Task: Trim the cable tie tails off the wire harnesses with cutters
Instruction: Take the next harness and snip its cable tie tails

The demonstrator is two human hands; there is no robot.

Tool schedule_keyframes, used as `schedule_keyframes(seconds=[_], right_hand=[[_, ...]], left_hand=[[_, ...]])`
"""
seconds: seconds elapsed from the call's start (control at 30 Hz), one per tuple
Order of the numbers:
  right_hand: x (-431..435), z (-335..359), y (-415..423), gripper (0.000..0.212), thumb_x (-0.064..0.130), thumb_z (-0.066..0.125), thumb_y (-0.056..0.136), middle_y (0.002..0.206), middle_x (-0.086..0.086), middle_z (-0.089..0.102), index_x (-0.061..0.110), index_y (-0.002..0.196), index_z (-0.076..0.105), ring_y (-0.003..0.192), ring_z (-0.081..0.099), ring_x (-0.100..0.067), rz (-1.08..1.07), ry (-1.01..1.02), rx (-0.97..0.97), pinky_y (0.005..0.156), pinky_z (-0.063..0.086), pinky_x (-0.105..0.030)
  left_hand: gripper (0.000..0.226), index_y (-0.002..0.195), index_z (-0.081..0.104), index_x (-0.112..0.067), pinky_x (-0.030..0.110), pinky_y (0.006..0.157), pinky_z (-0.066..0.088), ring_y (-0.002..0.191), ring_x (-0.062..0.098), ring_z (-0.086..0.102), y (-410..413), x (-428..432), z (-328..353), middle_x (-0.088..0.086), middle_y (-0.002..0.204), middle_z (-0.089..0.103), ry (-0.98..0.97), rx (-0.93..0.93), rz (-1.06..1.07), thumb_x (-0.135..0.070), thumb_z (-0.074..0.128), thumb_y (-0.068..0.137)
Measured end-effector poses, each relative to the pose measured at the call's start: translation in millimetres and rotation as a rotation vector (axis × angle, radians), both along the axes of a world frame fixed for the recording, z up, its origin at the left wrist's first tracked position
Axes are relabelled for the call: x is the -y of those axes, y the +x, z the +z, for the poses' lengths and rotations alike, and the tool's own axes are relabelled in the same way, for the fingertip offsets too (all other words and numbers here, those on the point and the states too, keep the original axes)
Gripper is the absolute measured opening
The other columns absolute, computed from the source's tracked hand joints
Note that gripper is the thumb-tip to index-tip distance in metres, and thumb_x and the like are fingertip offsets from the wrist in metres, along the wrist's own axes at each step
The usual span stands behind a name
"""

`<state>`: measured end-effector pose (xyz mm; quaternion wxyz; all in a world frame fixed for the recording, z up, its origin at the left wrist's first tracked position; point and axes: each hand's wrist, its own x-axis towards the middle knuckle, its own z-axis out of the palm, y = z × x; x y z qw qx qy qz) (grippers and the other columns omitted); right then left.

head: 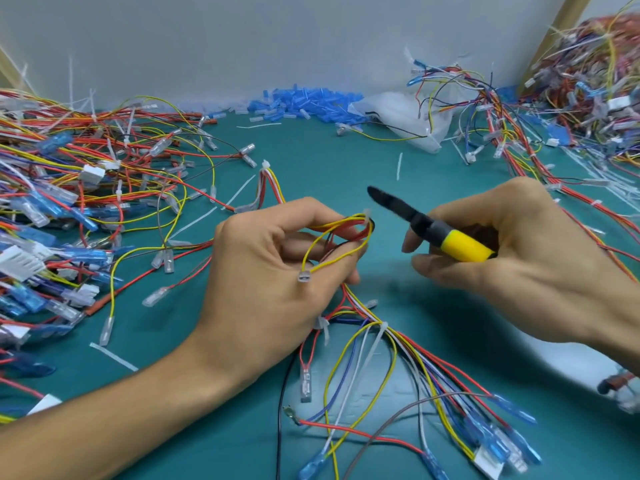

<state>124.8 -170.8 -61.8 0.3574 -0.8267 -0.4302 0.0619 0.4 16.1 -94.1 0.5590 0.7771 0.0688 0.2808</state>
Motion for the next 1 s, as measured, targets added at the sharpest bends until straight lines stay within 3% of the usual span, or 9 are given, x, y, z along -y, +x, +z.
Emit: schedule_keyframes(seconds=[0.1, 0.17, 0.27, 0.4, 0.53, 0.73, 0.83, 1.0], right_hand=[[-2.4, -1.5, 5.3, 0.016, 0.034, 0.074, 0.074, 0.059, -0.008, 0.059, 0.021, 0.082, 0.078, 0.049, 0.043, -0.014, -0.069, 0.110, -0.055, 0.048, 0.038, -0.026], [-2.0, -2.3, 8.5, 0.017, 0.037, 0.074, 0.076, 0.063, -0.014, 0.060, 0.022, 0.085, 0.077, 0.055, 0.051, -0.031, -0.096, 0.083, 0.011, 0.054, 0.048, -0.039], [-0.7, -3.0, 8.2, 0.017, 0.039, 0.073, 0.078, 0.062, -0.013, 0.055, 0.024, 0.085, 0.075, 0.061, 0.048, -0.035, -0.078, 0.025, 0.115, 0.057, 0.051, -0.048], [-1.6, -5.1, 6.3, 0.018, 0.039, 0.073, 0.080, 0.061, -0.006, 0.054, 0.022, 0.084, 0.075, 0.059, 0.047, -0.028, -0.033, 0.023, 0.146, 0.056, 0.050, -0.044], [-0.7, -4.7, 10.1, 0.018, 0.034, 0.080, 0.085, 0.060, -0.002, 0.049, 0.024, 0.077, 0.068, 0.056, 0.040, -0.018, -0.002, -0.021, 0.192, 0.050, 0.032, -0.026], [0.3, -5.6, 12.5, 0.014, 0.030, 0.079, 0.085, 0.066, -0.003, 0.058, 0.020, 0.080, 0.070, 0.061, 0.047, -0.023, 0.017, -0.040, 0.207, 0.057, 0.039, -0.038], [0.1, -4.7, 11.2, 0.011, 0.029, 0.081, 0.084, 0.071, 0.002, 0.062, 0.024, 0.082, 0.071, 0.065, 0.053, -0.019, 0.037, -0.044, 0.243, 0.060, 0.041, -0.036], [1.4, -2.7, 11.9, 0.012, 0.025, 0.083, 0.083, 0.077, 0.010, 0.060, 0.023, 0.089, 0.073, 0.073, 0.057, -0.011, 0.043, -0.048, 0.316, 0.064, 0.043, -0.023]], left_hand=[[0.013, 0.084, 0.068, -0.010, 0.014, 0.040, 0.040, 0.033, 0.010, 0.055, 0.7, -0.4, 1.9, 0.007, 0.066, 0.075, -0.091, 0.027, -0.040, -0.004, 0.079, 0.088], [0.016, 0.084, 0.063, -0.010, 0.018, 0.036, 0.037, 0.026, 0.020, 0.049, 1.7, -2.1, 1.7, 0.010, 0.070, 0.075, -0.167, 0.030, -0.067, -0.007, 0.077, 0.089], [0.017, 0.086, 0.059, -0.004, 0.023, 0.037, 0.040, 0.030, 0.026, 0.052, 4.0, -4.1, 1.6, 0.012, 0.074, 0.076, -0.233, 0.043, -0.074, -0.006, 0.075, 0.090], [0.019, 0.092, 0.055, 0.001, 0.028, 0.047, 0.052, 0.042, 0.029, 0.063, 7.0, -7.4, 3.1, 0.018, 0.078, 0.075, -0.307, 0.079, -0.050, -0.005, 0.072, 0.090], [0.015, 0.096, 0.054, -0.003, 0.031, 0.054, 0.056, 0.050, 0.029, 0.064, 7.6, -12.7, 1.6, 0.017, 0.084, 0.075, -0.299, 0.150, 0.021, -0.008, 0.067, 0.095], [0.006, 0.100, 0.053, -0.013, 0.037, 0.065, 0.056, 0.069, 0.029, 0.067, 6.4, -16.1, 1.4, 0.017, 0.095, 0.075, -0.347, 0.231, -0.042, -0.011, 0.058, 0.102], [0.018, 0.103, 0.058, -0.014, 0.033, 0.069, 0.055, 0.078, 0.029, 0.069, 4.5, -18.8, 1.6, 0.018, 0.103, 0.076, -0.376, 0.202, -0.112, 0.001, 0.054, 0.094], [0.039, 0.106, 0.056, -0.009, 0.022, 0.077, 0.054, 0.091, 0.019, 0.074, 8.6, -17.3, -0.3, 0.004, 0.103, 0.080, -0.232, 0.114, -0.096, 0.025, 0.056, 0.086]])
